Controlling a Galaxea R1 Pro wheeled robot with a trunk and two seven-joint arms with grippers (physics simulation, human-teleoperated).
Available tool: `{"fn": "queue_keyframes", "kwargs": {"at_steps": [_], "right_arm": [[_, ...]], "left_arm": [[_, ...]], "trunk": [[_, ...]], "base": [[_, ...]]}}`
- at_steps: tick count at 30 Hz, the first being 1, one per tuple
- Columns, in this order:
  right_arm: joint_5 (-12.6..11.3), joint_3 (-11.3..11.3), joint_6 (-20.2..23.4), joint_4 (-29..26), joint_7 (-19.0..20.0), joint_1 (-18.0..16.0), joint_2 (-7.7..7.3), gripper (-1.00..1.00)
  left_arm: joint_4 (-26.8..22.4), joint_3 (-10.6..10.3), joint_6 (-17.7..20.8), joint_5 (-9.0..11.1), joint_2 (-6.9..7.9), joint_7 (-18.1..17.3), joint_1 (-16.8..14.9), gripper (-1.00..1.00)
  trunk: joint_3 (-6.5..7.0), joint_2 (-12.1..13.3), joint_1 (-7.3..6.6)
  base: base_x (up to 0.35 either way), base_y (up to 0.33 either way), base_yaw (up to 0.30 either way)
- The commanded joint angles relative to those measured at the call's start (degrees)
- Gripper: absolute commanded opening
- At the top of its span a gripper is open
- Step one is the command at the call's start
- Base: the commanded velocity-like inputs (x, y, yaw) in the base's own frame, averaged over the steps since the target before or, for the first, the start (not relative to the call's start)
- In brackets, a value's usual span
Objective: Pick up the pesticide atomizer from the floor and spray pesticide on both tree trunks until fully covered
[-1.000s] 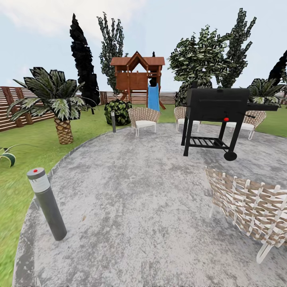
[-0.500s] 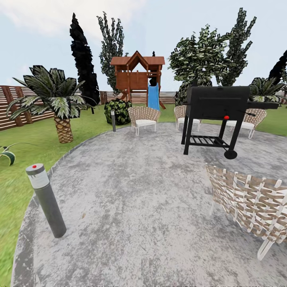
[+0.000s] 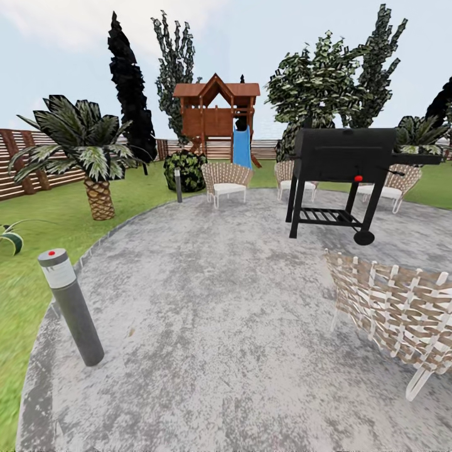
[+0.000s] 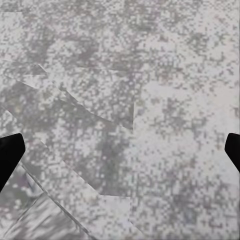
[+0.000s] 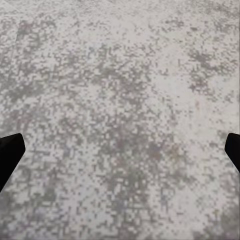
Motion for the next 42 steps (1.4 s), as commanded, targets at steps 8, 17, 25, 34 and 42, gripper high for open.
{"fn": "queue_keyframes", "kwargs": {"at_steps": [8, 17, 25, 34, 42], "right_arm": [[0.0, 0.0, 0.0, 0.0, 0.0, 0.0, 0.00, 1.00], [-0.1, -0.1, 0.0, -0.1, 0.0, 0.0, 0.00, 1.00], [-0.2, -0.1, -0.1, -0.8, 0.1, 0.0, 0.08, 1.00], [-0.1, 0.0, -8.2, -5.5, 0.4, 0.0, 0.09, 1.00], [0.1, -0.1, -9.4, -5.2, 0.3, 0.0, -0.05, 1.00]], "left_arm": [[-0.2, -0.1, -0.1, 0.0, -0.20, 0.1, 0.0, 1.00], [-0.1, 0.4, -0.1, 0.0, -0.08, 0.2, 0.0, 1.00], [-0.1, 0.6, -0.1, 0.5, 0.01, 0.1, 0.0, 1.00], [-0.6, 0.5, -0.1, 0.7, -0.25, 0.0, -0.1, 1.00], [-3.3, 0.7, 0.0, 0.7, -0.11, 0.4, -1.4, 1.00]], "trunk": [[-1.75, -2.4, 1.32], [-1.92, -2.4, 1.32], [-1.93, -2.4, 1.32], [-1.93, -2.4, 1.32], [-1.93, -2.4, 1.32]], "base": [[0.000, 0.000, 0.000], [0.098, 0.019, 0.000], [0.299, 0.095, 0.000], [0.317, 0.109, 0.000], [0.318, 0.142, 0.000]]}}
